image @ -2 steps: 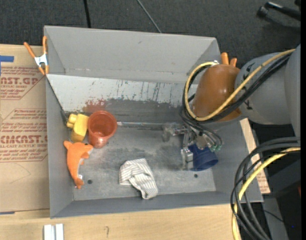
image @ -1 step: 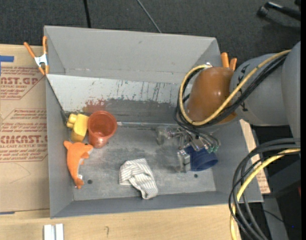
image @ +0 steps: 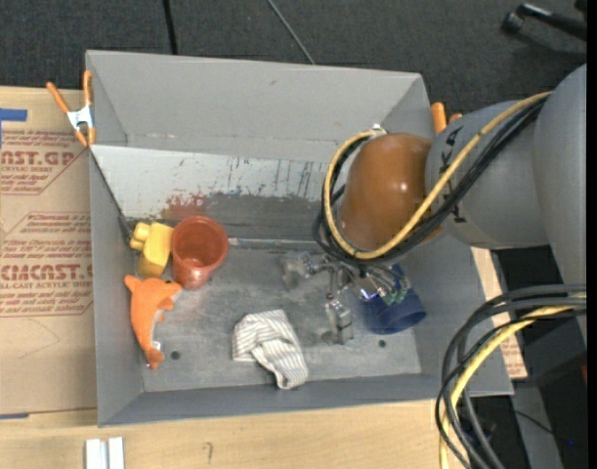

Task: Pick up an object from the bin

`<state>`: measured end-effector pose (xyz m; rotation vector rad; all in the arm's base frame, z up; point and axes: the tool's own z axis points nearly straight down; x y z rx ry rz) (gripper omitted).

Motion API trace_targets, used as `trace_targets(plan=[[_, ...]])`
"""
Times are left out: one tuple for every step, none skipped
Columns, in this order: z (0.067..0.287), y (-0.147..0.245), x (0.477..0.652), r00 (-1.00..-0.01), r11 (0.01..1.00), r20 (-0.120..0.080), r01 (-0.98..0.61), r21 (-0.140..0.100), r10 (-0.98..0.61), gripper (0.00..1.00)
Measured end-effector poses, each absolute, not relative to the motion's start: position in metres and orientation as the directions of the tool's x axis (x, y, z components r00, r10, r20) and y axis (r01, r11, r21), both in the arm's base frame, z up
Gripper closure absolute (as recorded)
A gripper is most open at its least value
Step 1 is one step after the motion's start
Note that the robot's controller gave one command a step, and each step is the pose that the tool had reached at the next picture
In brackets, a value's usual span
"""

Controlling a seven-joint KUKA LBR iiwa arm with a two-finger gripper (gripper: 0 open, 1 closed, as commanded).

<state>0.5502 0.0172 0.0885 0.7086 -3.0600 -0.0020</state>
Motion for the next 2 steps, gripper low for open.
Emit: trace_targets(plan=[[0.079,0.045,0.542,-0.913,0.913,-0.003,-0.408,0.001,-0.408,0.00],[0.078,0.103,0.532,-0.830,0.830,-0.001,-0.558,0.002,-0.558,1.00]])
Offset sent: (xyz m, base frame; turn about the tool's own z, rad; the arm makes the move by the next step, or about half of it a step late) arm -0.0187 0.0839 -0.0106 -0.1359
